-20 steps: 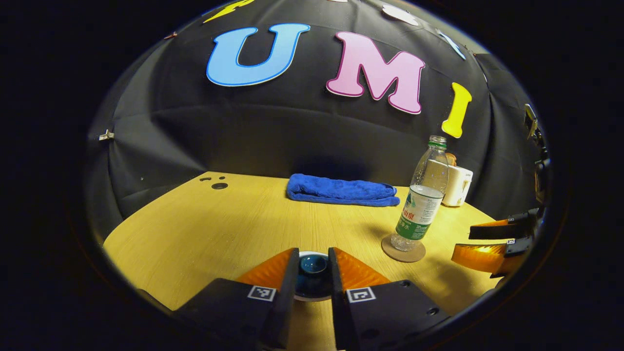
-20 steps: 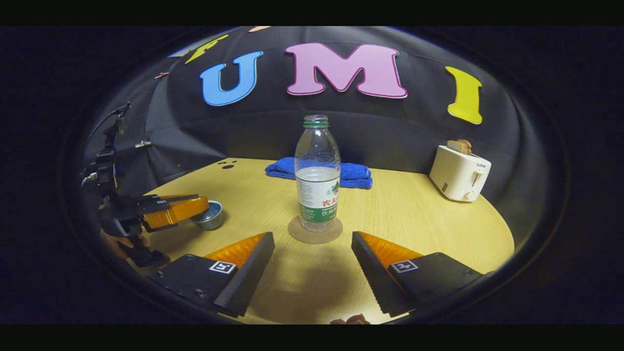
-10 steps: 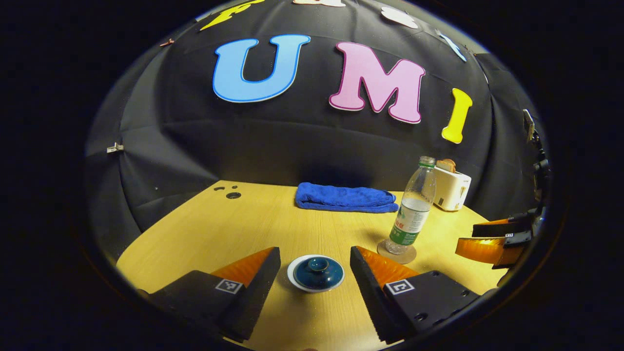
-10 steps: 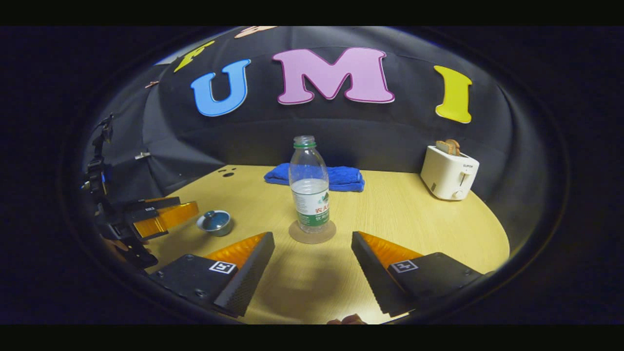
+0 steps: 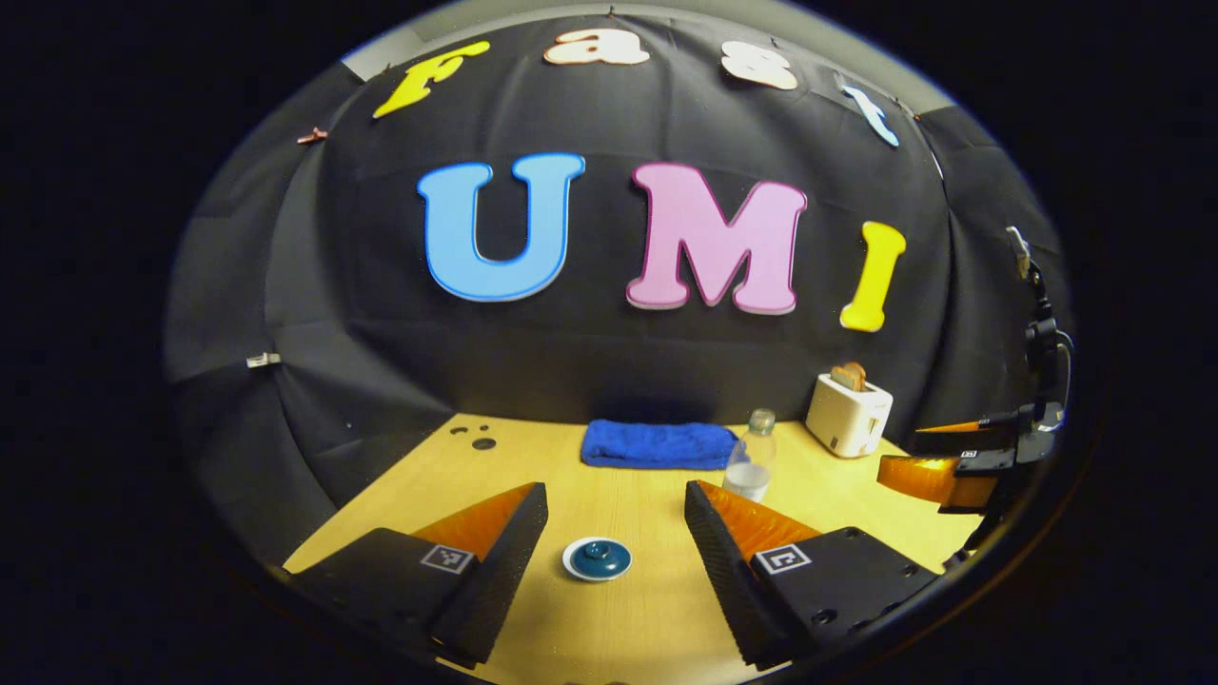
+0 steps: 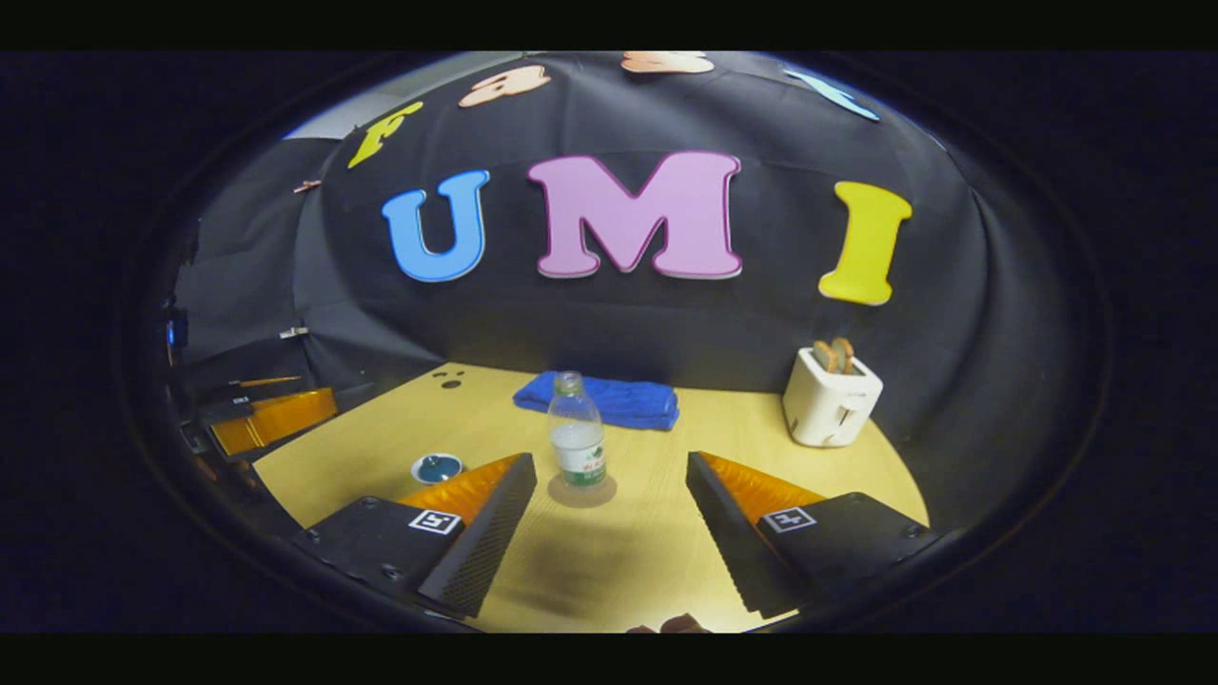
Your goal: Open the teacup lid with one hand, grasp the water bottle and pour water into the teacup with the other hand; after pouring, place the water bottle on the coaster and then close the teacup lid.
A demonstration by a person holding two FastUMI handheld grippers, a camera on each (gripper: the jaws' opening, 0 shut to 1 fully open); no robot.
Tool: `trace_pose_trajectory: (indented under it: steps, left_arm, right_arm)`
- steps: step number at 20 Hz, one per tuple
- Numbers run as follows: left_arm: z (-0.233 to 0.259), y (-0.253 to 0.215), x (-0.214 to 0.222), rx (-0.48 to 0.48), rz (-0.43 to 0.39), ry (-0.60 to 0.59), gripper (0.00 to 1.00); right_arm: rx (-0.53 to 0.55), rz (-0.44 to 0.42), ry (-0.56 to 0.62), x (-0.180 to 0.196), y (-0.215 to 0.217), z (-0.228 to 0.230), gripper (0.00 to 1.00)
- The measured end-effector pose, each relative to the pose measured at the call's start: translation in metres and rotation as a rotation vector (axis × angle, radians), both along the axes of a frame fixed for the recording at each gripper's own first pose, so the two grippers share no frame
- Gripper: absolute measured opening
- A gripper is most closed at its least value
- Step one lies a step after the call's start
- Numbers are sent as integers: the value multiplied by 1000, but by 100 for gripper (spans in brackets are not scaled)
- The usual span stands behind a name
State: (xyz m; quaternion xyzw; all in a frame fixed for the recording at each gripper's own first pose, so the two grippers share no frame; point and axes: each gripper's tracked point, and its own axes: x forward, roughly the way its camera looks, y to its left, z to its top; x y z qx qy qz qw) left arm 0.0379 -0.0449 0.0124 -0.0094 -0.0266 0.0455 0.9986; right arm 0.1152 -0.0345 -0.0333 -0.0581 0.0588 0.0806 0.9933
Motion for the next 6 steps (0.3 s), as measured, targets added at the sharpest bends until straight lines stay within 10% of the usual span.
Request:
trace_pose_trajectory:
  steps: [6]
  left_arm:
    - [60,-12,-51,-11,40,-96,93]
  right_arm:
    - [-6,-15,-105,-51,-11,59,98]
